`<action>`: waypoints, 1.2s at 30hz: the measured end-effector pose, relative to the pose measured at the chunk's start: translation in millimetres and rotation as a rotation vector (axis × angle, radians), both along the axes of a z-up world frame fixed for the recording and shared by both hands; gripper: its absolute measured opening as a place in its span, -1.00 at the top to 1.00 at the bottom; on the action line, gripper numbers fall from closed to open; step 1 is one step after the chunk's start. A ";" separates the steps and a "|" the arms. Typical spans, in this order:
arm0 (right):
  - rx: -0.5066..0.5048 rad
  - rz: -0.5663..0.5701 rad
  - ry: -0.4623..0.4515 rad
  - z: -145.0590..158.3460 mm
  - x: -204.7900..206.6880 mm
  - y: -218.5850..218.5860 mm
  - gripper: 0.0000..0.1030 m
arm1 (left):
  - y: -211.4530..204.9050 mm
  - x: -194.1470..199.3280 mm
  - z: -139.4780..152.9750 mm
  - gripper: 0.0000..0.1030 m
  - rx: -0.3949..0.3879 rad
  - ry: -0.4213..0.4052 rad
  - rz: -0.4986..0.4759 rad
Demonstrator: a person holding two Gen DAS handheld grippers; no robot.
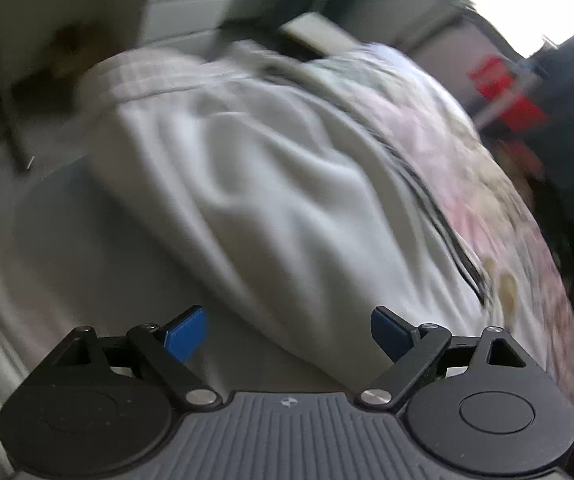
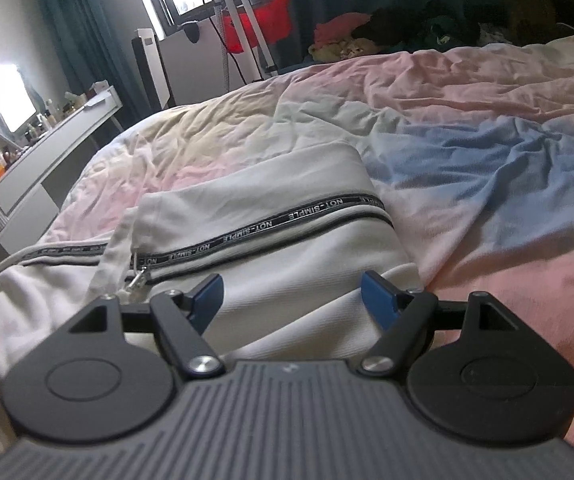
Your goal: Fold clothes
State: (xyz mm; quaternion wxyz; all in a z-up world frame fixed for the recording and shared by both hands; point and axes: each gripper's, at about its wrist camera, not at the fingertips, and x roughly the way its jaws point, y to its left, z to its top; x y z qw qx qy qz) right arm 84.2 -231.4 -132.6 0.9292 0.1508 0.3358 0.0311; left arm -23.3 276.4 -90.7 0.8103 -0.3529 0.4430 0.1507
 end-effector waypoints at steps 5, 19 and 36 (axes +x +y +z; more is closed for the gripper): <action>0.035 0.005 0.000 1.4 0.8 -1.3 -0.53 | 35.5 15.0 -21.3 -0.54 -0.119 -0.015 0.035; -0.043 0.051 -0.025 7.4 -1.2 17.1 -0.50 | 47.5 9.0 -17.6 -0.26 0.009 -0.173 0.193; -0.238 0.204 0.037 -8.4 2.0 60.6 -0.48 | 14.7 24.8 0.0 0.67 0.343 -0.229 0.125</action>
